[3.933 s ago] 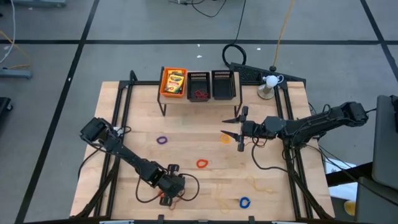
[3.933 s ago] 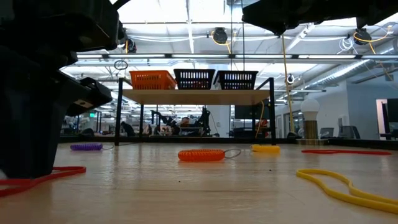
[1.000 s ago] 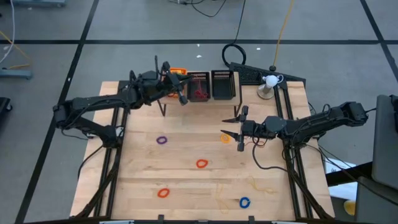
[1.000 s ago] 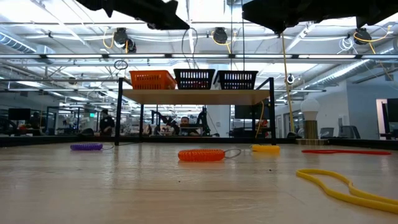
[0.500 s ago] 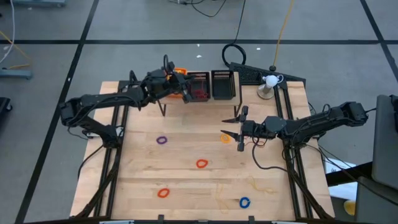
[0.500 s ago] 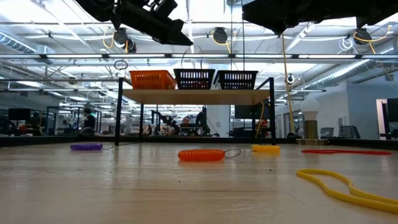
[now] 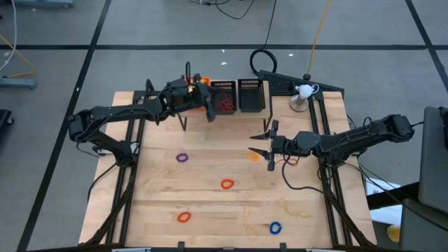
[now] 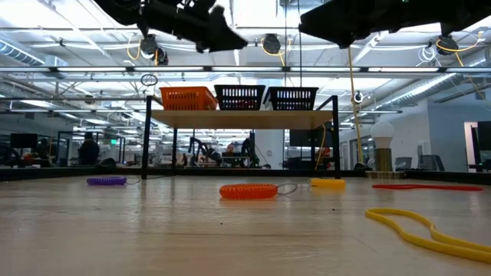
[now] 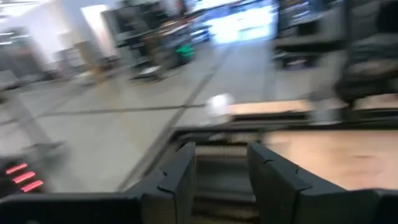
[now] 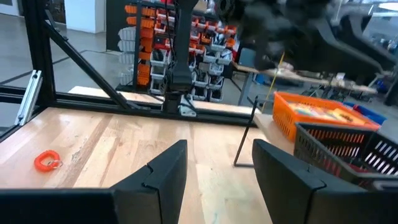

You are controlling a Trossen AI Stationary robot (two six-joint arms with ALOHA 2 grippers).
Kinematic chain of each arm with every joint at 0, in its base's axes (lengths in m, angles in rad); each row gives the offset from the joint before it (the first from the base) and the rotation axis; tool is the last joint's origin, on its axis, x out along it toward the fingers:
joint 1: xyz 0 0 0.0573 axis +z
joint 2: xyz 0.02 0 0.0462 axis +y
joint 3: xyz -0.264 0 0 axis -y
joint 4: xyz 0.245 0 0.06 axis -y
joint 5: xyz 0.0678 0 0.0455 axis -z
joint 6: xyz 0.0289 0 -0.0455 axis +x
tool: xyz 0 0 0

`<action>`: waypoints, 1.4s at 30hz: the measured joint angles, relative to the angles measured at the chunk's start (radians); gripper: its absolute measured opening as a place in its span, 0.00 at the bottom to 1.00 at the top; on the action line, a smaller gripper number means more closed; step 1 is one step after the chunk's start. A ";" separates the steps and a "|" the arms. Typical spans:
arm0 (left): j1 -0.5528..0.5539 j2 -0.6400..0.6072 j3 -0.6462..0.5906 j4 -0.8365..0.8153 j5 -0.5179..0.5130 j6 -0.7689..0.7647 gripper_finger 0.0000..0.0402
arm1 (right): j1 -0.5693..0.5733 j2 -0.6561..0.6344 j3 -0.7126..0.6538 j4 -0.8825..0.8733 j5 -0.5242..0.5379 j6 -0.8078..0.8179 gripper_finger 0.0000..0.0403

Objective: Pick & Place Office Desk Supplies
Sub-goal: Put the red rubber band into the left black basket on the shelf

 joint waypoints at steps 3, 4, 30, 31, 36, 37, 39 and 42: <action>-0.047 0.000 0.000 -0.027 0.102 -0.022 0.37 | 0.019 0.000 0.000 -0.049 0.000 0.034 0.42; -0.070 0.000 0.000 -0.042 0.115 -0.025 0.37 | 0.031 0.000 0.000 -0.070 -0.001 0.047 0.42; -0.678 0.000 0.000 -0.242 -0.222 0.019 0.29 | 0.548 0.242 0.000 -0.355 0.325 0.666 0.42; -0.681 0.000 0.000 -0.243 -0.222 0.019 0.29 | 0.551 0.251 0.000 -0.362 0.343 0.691 0.42; -0.685 0.000 0.000 -0.245 -0.222 -0.001 0.29 | 0.552 0.221 0.000 -0.473 0.462 0.747 0.42; -0.685 0.000 0.000 -0.250 -0.222 -0.015 0.29 | 0.549 0.201 0.000 -0.522 0.483 0.767 0.42; -0.685 0.000 0.000 -0.264 -0.222 -0.041 0.29 | 0.540 0.155 0.001 -0.661 0.510 0.850 0.42; -0.685 0.000 0.000 -0.293 -0.230 -0.040 0.29 | 0.523 0.099 0.000 -0.902 0.514 1.045 0.42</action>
